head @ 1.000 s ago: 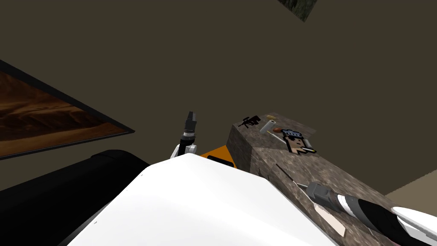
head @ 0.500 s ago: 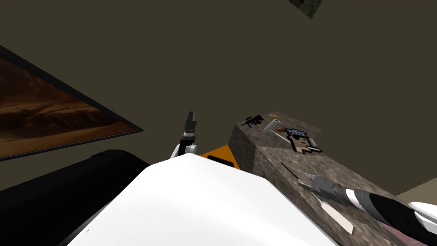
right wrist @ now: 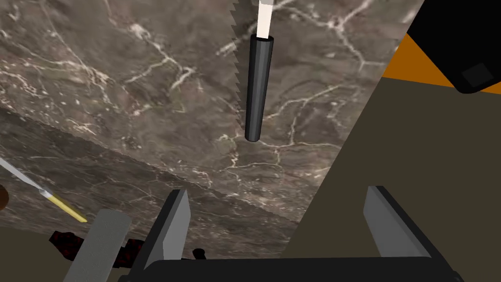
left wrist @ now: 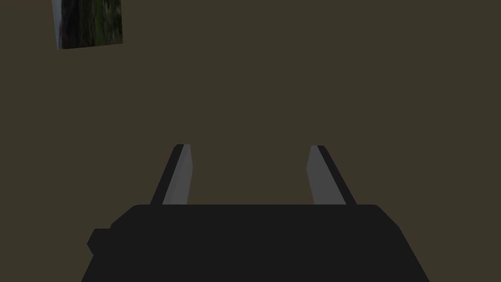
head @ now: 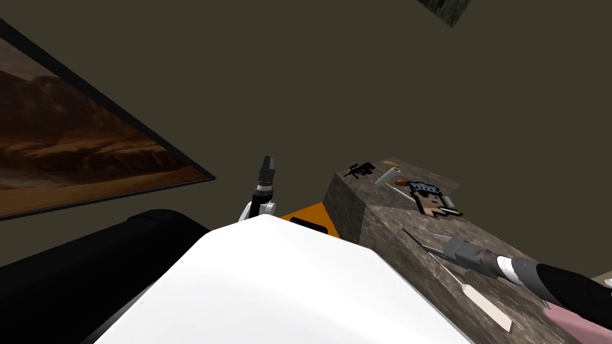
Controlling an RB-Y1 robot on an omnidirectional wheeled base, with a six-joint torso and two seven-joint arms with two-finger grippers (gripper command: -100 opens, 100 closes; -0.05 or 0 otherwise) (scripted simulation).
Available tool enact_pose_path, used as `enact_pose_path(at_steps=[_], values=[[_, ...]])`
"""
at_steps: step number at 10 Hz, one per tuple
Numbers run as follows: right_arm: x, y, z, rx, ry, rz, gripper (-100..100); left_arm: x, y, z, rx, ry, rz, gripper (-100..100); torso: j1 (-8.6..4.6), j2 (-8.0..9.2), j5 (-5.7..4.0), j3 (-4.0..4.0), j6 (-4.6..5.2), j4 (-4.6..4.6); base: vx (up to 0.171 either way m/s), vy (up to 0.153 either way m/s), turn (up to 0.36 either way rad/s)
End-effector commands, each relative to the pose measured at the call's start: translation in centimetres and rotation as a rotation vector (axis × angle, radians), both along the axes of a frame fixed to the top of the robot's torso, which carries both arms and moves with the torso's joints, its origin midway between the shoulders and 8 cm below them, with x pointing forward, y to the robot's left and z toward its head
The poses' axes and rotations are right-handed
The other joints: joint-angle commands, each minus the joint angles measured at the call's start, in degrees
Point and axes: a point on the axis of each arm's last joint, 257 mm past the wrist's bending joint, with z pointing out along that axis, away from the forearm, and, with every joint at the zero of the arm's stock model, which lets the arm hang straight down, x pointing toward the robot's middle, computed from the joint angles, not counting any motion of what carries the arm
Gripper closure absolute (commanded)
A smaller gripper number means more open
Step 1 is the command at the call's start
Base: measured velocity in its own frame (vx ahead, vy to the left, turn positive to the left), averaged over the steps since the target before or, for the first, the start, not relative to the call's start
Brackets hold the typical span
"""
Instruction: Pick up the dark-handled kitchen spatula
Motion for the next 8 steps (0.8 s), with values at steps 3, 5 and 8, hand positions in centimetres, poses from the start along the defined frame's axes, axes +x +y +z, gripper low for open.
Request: enact_pose_path(at_steps=[3,5,8], values=[[-3.2,1.2,-3.5,0.059,0.054,-0.037,-100,0.0,0.0,0.0,0.000,0.000,0.000,0,-0.60,-0.29,-0.14,-0.17,-0.03,-0.07,0.034,-0.084,0.124],[-5.2,2.1,-5.1,0.076,0.106,-0.036,-100,0.0,0.0,0.0,0.001,0.000,0.000,0,-1.05,-0.43,-0.27,-0.25,0.03,-0.10,0.070,-0.163,-0.035],[-7.6,2.6,-6.3,0.070,0.180,-0.023,-100,0.0,0.0,0.0,0.000,0.000,0.000,0,-0.83,-0.28,-0.20,-0.16,0.08,-0.07,0.037,-0.104,-0.175]])
